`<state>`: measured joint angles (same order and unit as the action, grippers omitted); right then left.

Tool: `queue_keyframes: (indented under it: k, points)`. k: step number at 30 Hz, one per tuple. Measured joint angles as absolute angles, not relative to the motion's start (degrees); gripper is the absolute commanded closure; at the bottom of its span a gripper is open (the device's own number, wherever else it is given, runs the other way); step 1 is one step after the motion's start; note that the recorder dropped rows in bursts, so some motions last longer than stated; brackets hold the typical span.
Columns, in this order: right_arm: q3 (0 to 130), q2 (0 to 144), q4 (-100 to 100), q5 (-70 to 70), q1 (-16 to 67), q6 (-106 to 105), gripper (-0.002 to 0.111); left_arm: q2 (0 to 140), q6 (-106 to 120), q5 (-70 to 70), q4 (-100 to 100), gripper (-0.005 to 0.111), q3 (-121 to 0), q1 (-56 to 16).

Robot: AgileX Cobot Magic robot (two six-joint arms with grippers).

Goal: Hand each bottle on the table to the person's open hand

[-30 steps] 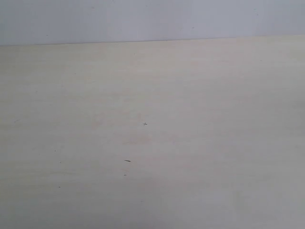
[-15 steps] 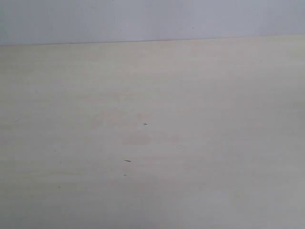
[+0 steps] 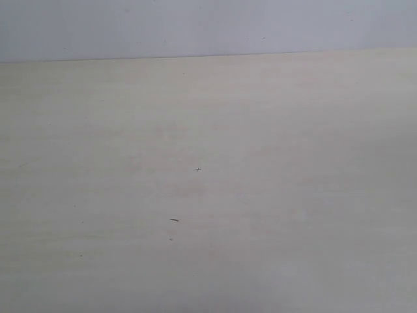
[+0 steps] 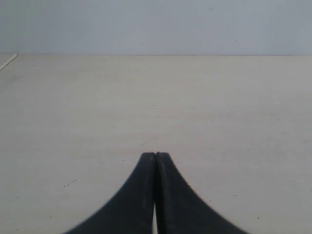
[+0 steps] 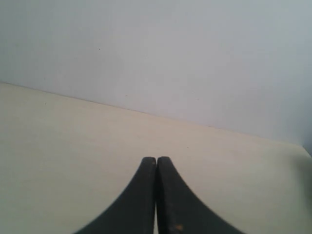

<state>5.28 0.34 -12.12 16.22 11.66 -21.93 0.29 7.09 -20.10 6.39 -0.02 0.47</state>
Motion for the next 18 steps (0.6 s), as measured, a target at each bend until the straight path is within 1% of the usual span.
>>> queue_keyframes:
  k: [7, 10, 12, 16, 18]
  points:
    - [5.3, 0.4, -12.1, 17.1, 11.5, -21.8, 0.108, 0.3, 7.1, -20.1, 6.4, 0.107, 0.0, 0.5]
    - [5.3, 0.4, -11.6, 17.1, 11.5, -18.5, 0.108, 0.3, 7.1, -20.1, 6.4, 0.107, 0.0, 0.5]
    - [5.3, 0.4, -8.8, 17.1, 11.5, -13.1, 0.108, 0.3, 7.1, -20.1, 6.4, 0.107, 0.0, 0.5]
    - [5.2, 0.4, 3.2, 18.8, 11.5, 5.3, 0.108, 0.3, 7.1, -20.1, 6.4, 0.107, 0.0, 0.5]
    - [4.6, 0.4, 7.1, 19.2, 11.5, 10.2, 0.108, 0.3, 7.1, -20.1, 6.4, 0.107, 0.0, 0.5]
